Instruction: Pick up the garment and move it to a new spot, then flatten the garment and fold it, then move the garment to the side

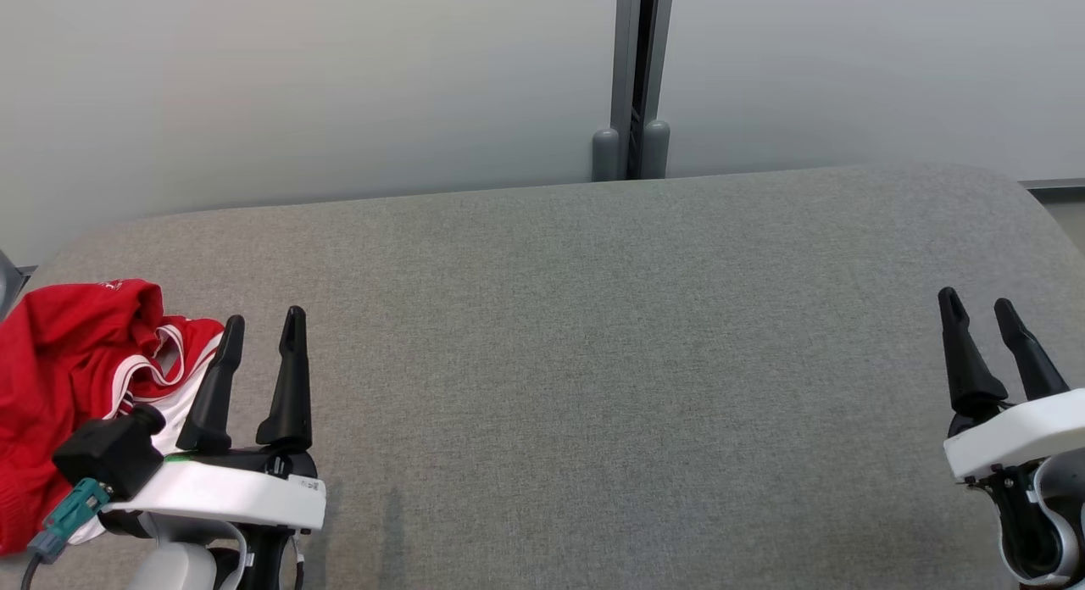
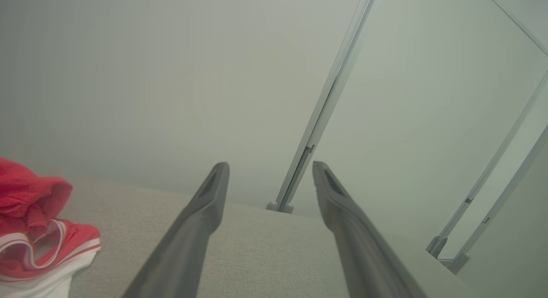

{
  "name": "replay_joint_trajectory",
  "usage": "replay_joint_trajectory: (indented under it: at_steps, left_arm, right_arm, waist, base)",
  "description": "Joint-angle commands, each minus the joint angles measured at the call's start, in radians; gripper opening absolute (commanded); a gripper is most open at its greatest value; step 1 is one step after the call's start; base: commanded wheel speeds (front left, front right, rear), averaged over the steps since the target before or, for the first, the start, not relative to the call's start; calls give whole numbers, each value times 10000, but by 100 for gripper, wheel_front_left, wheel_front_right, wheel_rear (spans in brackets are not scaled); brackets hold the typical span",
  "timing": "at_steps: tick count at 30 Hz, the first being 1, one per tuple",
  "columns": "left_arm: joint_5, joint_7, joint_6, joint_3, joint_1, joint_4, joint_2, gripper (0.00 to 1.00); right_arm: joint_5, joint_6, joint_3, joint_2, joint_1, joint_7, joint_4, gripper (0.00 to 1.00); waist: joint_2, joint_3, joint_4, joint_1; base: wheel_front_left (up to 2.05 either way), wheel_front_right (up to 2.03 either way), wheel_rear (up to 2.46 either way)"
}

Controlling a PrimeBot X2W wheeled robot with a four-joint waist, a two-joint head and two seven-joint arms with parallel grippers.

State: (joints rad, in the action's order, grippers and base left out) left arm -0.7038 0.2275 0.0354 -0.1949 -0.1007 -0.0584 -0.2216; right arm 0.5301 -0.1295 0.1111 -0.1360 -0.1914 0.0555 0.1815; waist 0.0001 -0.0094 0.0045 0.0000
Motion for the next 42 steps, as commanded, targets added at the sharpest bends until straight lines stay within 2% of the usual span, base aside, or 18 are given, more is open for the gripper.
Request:
replay_joint_trajectory:
  at_steps: [1, 11, 22, 42]
  left_arm:
    - [304, -36, 42, 13, -102, 67, -147, 100]
    - [1163, -430, 239, 21, -105, -448, -311, 100]
    - [1829, -663, 456, 92, -7, -774, -367, 100]
    - [3006, -948, 714, 58, 13, -942, -609, 100]
  right_arm:
    - [-302, -15, -100, -133, -31, -176, -75, 100]
    - [-1305, -16, -540, 26, 163, -761, 241, 100]
    - [-1759, -17, -996, 163, 368, -1016, 233, 100]
    - [-3139, -18, -1088, 468, 835, -1333, -81, 100]
  waist:
    - [-1, -5, 8, 0]
    - [-1, -30, 0, 0]
    - [-1, -61, 4, 0]
    - [-1, -29, 14, 0]
  base:
    - [0, 0, 0]
    - [0, 0, 0]
    - [0, 0, 0]
    - [0, 0, 0]
